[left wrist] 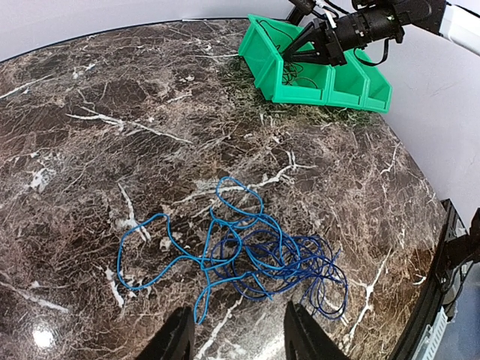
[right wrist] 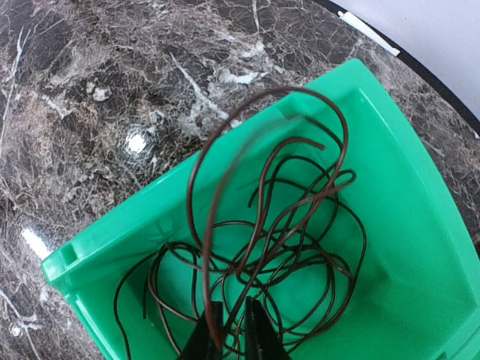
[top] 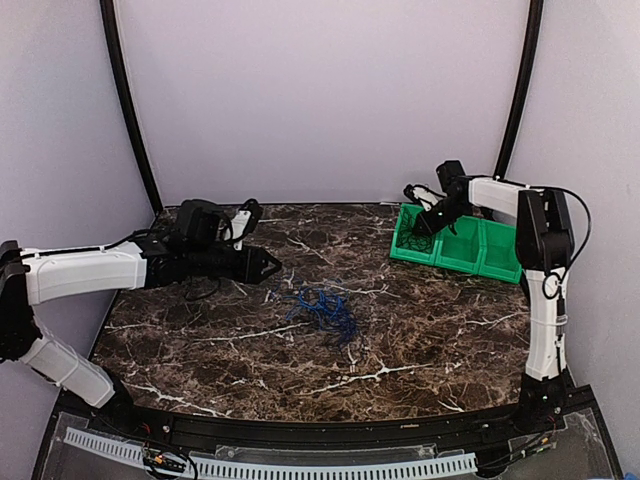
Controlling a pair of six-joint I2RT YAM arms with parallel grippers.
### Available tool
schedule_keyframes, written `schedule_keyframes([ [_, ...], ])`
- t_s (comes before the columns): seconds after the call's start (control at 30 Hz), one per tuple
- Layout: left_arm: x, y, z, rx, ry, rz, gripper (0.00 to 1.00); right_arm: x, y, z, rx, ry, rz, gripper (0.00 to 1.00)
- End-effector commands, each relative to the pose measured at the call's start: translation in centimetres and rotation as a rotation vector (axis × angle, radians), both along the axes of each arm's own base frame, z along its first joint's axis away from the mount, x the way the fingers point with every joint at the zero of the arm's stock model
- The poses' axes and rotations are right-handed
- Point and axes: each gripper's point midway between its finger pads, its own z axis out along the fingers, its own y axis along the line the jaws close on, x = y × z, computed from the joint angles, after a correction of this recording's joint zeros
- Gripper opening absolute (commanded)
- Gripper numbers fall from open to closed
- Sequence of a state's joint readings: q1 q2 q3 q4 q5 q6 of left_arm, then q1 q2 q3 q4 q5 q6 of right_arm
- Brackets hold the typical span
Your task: Untangle the cables
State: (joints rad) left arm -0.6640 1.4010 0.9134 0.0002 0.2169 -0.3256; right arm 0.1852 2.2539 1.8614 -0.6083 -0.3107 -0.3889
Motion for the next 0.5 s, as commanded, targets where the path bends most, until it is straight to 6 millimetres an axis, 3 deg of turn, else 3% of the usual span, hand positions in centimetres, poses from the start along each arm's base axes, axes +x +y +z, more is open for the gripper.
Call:
schedule_keyframes([
  [0.0,0.6,0.0,-0.7,-0.004,0.002,0.021,0.44,-1.4,-0.4,2.5,-0.045,-0.006,-0.007,0.19],
  [0.1,0.8,-0.1,-1.1,0.000,0.007,0.025,0.44,-2.0,-0.4,4.0,-0.046,-0.009,-0.007,0.30],
  [0.2,0.9,0.0,-1.5,0.010,0.011,0.030,0.44,-2.4,-0.3,7.0,-0.022,-0.064,-0.012,0.35],
  [0.33,0.9,0.3,-2.2,0.022,0.014,0.042,0.44,-3.5,0.1,10.8,0.013,-0.125,-0.001,0.40],
  [0.47,1.1,0.5,-3.5,0.044,0.039,0.060,0.45,-5.1,1.6,13.4,0.062,-0.148,0.058,0.42],
])
